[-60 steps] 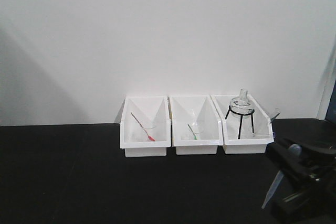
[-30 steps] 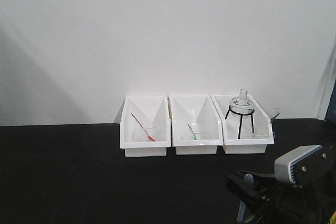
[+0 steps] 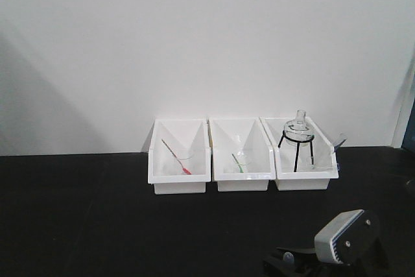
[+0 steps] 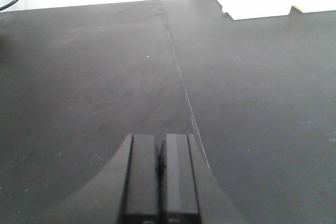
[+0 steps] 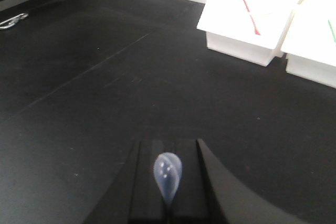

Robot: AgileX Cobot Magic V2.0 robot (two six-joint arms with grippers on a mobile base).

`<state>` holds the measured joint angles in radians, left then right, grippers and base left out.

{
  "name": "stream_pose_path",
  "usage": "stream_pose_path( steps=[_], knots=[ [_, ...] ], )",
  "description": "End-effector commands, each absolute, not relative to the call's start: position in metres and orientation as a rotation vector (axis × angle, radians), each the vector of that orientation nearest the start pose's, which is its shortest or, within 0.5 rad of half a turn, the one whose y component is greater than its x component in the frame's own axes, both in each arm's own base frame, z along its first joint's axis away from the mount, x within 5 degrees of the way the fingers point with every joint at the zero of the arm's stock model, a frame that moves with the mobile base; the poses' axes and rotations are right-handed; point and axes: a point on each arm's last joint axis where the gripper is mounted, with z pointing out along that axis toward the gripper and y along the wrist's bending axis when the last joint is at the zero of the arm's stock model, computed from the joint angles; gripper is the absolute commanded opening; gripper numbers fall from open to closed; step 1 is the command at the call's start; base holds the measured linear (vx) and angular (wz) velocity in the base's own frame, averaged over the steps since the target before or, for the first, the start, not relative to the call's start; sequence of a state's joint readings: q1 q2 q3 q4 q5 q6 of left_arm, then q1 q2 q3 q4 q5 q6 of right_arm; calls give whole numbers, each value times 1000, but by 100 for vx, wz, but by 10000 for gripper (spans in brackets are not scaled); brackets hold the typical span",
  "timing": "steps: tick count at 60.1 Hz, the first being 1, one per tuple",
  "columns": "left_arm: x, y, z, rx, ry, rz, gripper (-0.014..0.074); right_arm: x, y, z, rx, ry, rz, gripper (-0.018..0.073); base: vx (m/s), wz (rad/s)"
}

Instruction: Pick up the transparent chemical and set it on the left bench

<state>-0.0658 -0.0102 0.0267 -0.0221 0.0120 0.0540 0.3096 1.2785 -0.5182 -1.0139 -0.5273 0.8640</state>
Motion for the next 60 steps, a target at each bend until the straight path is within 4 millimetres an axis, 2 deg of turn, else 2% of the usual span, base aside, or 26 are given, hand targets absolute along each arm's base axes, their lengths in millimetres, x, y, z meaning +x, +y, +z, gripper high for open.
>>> stream_pose_path(
  steps=[1, 10, 24, 34, 43, 48, 54, 60],
  knots=[
    [55, -4, 206, 64, 1429, -35, -3, 220, 116, 249, -673, 1737, 650, 64, 0, 0],
    [55, -4, 206, 64, 1429, -35, -3, 222, 118, 245, -687, 1741, 650, 188, 0, 0],
    [55, -4, 206, 64, 1429, -35, -3, 221, 118, 246, -697, 1729, 659, 432, 0, 0],
    [55, -4, 206, 64, 1429, -35, -3, 221, 119, 246, -698, 1727, 661, 520, 0, 0],
    [55, -4, 206, 64, 1429, -35, -3, 221, 119, 249, -686, 1709, 679, 512, 0, 0],
    [55, -4, 206, 64, 1429, -35, -3, 219, 117, 259, -638, 1686, 692, 473, 0, 0],
    [55, -4, 206, 64, 1429, -35, -3, 216, 107, 279, -550, 1697, 613, 356, 0, 0],
    [55, -4, 206, 64, 1429, -35, -3, 206, 90, 304, -407, 1714, 499, 185, 0, 0]
  ],
)
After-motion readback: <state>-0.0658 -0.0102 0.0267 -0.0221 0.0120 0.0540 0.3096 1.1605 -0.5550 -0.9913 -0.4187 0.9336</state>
